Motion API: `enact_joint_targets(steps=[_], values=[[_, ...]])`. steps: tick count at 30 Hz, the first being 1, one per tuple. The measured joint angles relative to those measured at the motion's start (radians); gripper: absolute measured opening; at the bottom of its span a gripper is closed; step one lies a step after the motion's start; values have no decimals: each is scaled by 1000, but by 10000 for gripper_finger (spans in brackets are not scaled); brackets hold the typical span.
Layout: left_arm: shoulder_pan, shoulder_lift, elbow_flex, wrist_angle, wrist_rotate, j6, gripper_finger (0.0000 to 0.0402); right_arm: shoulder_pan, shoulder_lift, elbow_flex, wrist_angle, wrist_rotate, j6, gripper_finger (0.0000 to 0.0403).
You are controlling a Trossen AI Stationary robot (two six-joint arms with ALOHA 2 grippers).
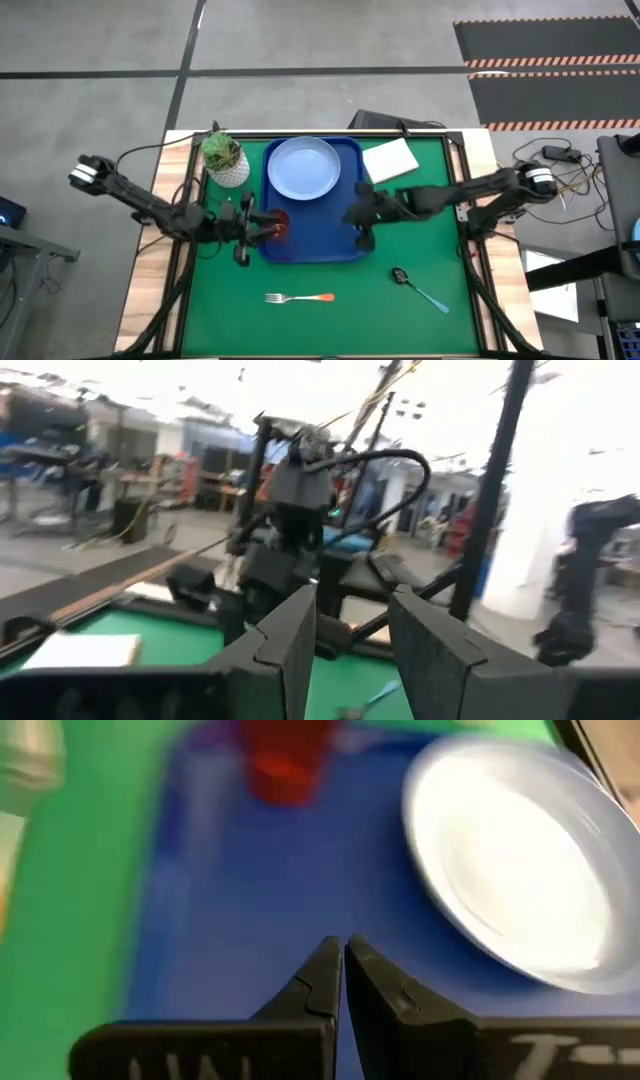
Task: Pick and place plate/cup/fork/spoon on tray
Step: Put the orange fork on the blue tray to the left of the light blue plate
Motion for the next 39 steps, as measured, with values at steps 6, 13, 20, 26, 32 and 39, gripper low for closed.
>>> enact_joint_targets(steps=[6,13,20,26,32,39], values=[[-61,51,8,62,-1,1,109,192,3,-5,60,100,95,9],[-69,74,41,158,-7,20,109,329,114,124,63,157,134,9],[-69,75,66,163,-7,19,109,380,273,230,112,158,106,9],[-69,74,60,159,-7,19,109,389,412,307,126,157,122,9],[-67,74,60,159,-7,73,109,392,514,400,128,147,165,9],[-67,73,58,159,-7,99,109,417,610,488,129,147,169,9]])
